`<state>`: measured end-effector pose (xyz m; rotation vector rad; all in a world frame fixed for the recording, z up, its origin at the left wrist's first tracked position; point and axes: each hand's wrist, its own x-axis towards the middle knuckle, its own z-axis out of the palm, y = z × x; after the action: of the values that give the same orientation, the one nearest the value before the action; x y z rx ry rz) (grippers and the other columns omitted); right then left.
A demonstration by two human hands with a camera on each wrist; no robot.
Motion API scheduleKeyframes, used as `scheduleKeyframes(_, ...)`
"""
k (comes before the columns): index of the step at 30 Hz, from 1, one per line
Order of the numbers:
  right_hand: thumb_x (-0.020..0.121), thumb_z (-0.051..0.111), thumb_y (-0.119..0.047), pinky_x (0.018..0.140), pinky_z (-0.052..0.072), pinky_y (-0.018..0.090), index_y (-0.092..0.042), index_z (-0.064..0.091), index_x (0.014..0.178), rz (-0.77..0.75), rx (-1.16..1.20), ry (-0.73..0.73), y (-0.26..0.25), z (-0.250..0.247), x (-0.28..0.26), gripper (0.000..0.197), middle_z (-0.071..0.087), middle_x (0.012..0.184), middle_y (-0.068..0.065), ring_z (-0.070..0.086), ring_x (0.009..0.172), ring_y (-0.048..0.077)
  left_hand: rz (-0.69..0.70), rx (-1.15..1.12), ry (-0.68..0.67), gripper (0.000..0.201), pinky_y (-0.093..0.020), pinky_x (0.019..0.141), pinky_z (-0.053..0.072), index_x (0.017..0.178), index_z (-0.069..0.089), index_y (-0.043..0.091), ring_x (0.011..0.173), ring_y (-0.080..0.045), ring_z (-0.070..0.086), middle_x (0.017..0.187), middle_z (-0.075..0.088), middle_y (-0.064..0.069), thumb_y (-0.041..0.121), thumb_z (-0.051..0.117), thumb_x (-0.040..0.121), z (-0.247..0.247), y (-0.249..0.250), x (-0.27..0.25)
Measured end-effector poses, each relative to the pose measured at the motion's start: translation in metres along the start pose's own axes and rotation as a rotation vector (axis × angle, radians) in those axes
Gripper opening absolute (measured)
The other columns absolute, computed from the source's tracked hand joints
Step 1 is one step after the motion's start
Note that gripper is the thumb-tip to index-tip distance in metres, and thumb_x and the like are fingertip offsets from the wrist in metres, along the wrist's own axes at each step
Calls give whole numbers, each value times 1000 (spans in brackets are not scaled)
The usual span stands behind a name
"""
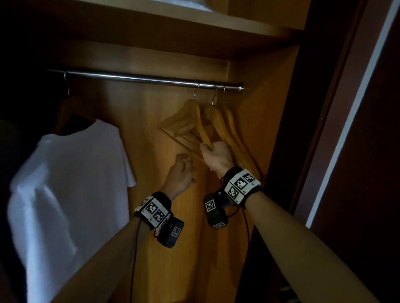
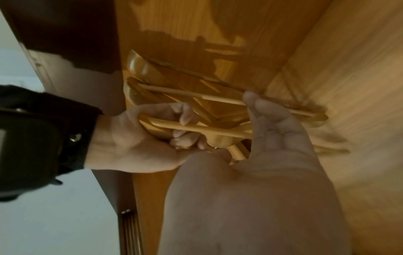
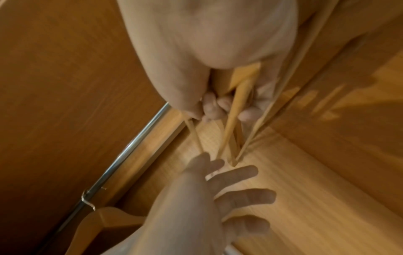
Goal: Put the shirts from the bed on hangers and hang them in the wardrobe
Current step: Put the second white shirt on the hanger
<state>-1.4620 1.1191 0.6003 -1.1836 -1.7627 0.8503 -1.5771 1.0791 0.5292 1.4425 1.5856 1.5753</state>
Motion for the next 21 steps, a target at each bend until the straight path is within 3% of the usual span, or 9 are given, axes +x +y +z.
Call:
scheduleKeyframes(2,107,56,-34,72,54,36,-13,64,86,-23,5,30,-1,-1,2,30,67,83,6,67,85,28,-26,11,3,39,-19,47,47,140,38,14,74,-18,66,113,68,-10,40,27,113,-4,-1,5)
scheduleKeyframes(3,107,56,-34,71,52,34,-13,64,84,-33,4,46,-3,-2,2,32,65,80,4,67,82,26,-34,17,1,40,-21,47,48,141,38,15,71,-17,66,112,69,-7,42,27,113,-6,0,7)
scheduleKeyframes(7,107,56,-39,76,57,36,-15,66,92,-63,51,92,-16,-7,-1,30,67,82,2,66,81,22,0,4,24,41,-25,50,49,139,39,18,71,-17,67,110,69,-5,46,27,112,-15,7,14)
scheduleKeyframes(9,106,57,-42,66,54,30,-9,69,94,-73,61,91,-19,-9,-7,36,63,74,-1,63,72,18,28,-17,35,38,-28,53,50,137,40,21,73,-18,68,109,70,-4,47,27,112,-21,13,16)
scheduleKeyframes(13,104,62,-41,43,38,14,-20,55,70,-166,57,131,-22,-17,-22,41,49,58,-7,46,45,1,51,-126,69,32,-33,58,51,130,40,26,72,-17,69,107,72,-3,49,29,111,-37,30,22)
scheduleKeyframes(15,103,63,-43,44,39,15,-21,52,68,-198,65,123,-22,-24,-31,43,48,56,-7,45,45,2,35,-224,79,32,-28,57,52,128,40,25,68,-15,70,107,73,-4,50,30,111,-44,40,22)
scheduleKeyframes(17,102,64,-46,49,43,21,-19,55,70,-226,52,90,-22,-30,-41,43,48,58,-5,50,53,7,-9,-358,83,38,-26,54,50,129,47,16,61,-13,67,101,74,-4,48,36,111,-52,48,25)
scheduleKeyframes(20,102,64,-49,57,45,26,-4,68,86,-255,14,5,-17,-41,-53,48,52,64,-5,54,60,10,-43,-490,48,44,-24,52,46,120,61,4,54,-11,59,92,78,-3,44,43,110,-55,55,29)
scheduleKeyframes(21,102,64,-49,60,46,27,-5,71,91,-243,-3,-34,-16,-44,-56,46,54,65,-6,56,61,10,-42,-515,44,40,-23,51,46,112,64,4,51,-9,57,87,78,-1,40,45,110,-53,56,30)
